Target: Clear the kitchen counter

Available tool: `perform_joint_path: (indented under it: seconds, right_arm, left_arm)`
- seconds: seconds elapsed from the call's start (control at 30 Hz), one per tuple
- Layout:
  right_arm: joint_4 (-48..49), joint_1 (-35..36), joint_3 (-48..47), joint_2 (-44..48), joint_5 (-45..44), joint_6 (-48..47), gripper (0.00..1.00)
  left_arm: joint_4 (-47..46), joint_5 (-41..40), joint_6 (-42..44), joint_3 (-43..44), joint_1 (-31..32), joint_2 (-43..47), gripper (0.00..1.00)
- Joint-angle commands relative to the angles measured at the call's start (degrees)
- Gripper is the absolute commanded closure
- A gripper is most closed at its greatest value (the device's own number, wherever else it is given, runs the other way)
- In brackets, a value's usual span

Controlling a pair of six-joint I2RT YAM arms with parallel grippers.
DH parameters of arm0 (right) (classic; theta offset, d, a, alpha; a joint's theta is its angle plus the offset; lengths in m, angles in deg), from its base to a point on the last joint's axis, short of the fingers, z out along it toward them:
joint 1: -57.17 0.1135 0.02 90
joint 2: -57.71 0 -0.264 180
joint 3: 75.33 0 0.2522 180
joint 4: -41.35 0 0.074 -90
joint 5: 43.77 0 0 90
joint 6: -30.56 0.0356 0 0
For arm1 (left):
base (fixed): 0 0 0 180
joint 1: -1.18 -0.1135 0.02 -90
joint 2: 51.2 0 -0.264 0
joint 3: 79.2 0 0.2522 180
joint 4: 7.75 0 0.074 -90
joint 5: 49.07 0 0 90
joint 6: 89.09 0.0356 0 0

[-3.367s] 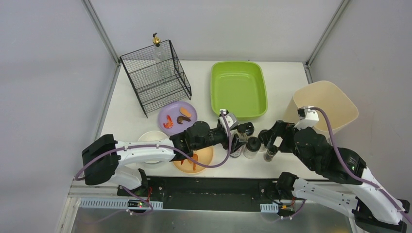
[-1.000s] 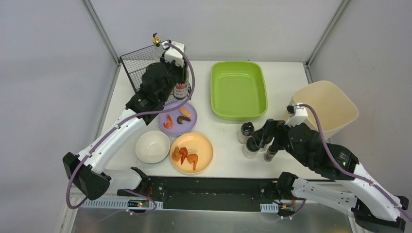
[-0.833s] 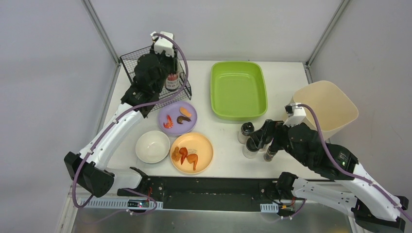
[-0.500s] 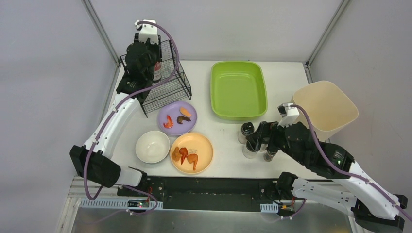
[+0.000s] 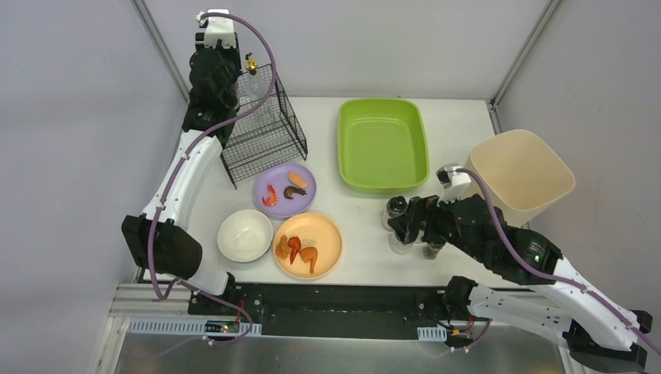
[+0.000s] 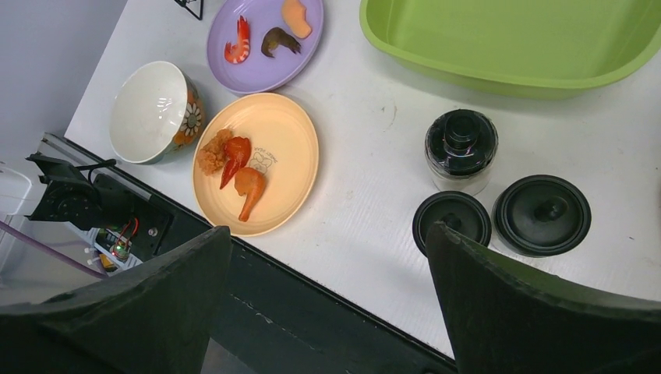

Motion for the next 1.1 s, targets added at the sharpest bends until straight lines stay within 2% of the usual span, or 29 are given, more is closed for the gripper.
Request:
perform_joint_path:
  seconds: [0.0,0.23,0.6,1.07]
  right_arm:
    - [3.92,0.21,0.55,-1.08,1.05,-2.19,0.0]
    - [5.72,0.23,1.38,-1.37,1.35,-3.22,0.0]
    - [7.45,0.22,3.2,-2.05,2.19,-3.18,0.0]
    - [9.29,0.25,5.5,-2.24,3.4,-2.15,0.0]
  left_arm:
    - [-10.63,-1.46,0.25,6.12,-1.97,-0.6,1.0]
    - [-9.93,-1.49,-1.12,10.62,-4.43,-4.51,1.0]
    - [-9.37,-0.55,-6.13,11.07,-7.82,-7.75,1.0]
    - [-14.41,-0.36,-9.05,0.41,-8.32,-6.54,1.0]
